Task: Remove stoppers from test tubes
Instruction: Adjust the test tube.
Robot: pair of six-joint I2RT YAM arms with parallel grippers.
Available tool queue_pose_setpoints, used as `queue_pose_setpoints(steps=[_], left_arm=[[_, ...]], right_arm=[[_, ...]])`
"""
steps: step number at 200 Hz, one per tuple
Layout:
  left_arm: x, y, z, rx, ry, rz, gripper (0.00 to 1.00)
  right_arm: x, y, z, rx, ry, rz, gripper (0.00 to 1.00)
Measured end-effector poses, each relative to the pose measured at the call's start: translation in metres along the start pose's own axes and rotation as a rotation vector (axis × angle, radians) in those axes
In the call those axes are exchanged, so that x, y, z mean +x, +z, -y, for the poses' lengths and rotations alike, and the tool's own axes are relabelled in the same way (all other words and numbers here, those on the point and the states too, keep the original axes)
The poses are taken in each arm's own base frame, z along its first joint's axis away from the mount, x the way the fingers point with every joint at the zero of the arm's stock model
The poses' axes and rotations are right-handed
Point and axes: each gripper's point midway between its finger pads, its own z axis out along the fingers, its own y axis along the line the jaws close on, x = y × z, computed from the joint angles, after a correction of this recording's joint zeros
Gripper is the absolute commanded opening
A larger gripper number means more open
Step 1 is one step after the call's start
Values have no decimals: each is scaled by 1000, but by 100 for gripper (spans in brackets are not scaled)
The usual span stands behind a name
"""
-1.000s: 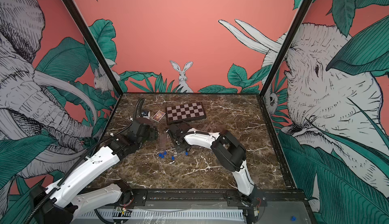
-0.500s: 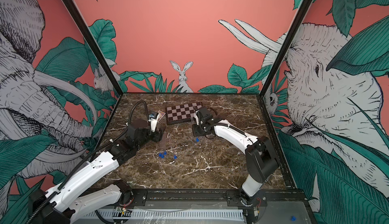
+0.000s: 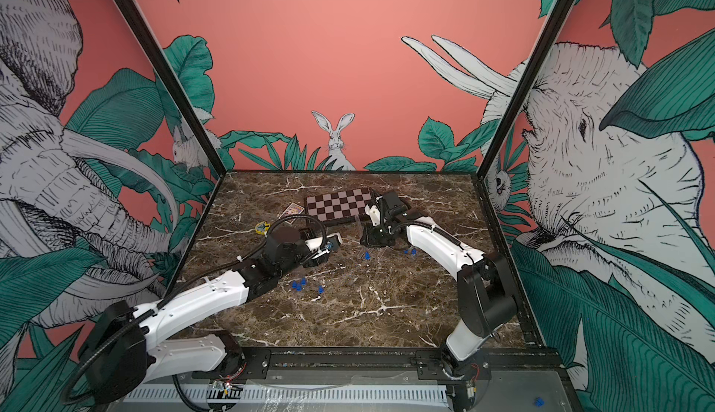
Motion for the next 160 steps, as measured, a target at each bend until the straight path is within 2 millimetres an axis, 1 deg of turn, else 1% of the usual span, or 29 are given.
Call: queue_pose_setpoints(steps=[20,36,48,56,65,74,82,87,94,104,119,126,140,160], left_arm=[[1,15,4,8,48,-1,70],[-2,23,-1,19,-41,17,68],[-10,26,-12,31,-167,46,65],[-16,27,-26,28,-272,70,64],[-25,26,-40,26,-362,108,59],[-32,24,-52,17,-418,142,59],[-38,23,-55,18,-431,167,60],[-41,22,-53,23,-429,175,61],[-47,22,-46,37,-408,190,62],[-51,22,-28,66,-358,203,63],[-49,23,1,120,-266,195,63],[-46,24,9,134,-223,185,64],[-40,29,12,127,-137,167,66],[-32,39,10,93,-14,143,66]], right_arm=[[-3,-9,-7,-21,-13,21,14],[-3,-16,-10,-27,-25,42,14],[-1,-20,-10,-27,-34,54,14],[2,-22,-9,-24,-40,58,15],[6,-23,-7,-20,-44,59,15],[8,-24,-6,-18,-46,59,15],[10,-24,-6,-18,-47,58,15],[10,-24,-6,-19,-48,58,15],[10,-24,-6,-21,-49,57,15],[10,-24,-8,-30,-50,56,15],[10,-24,-11,-47,-53,54,15],[11,-24,-12,-56,-53,51,15],[12,-24,-16,-75,-53,43,15],[14,-25,-19,-98,-54,35,15]])
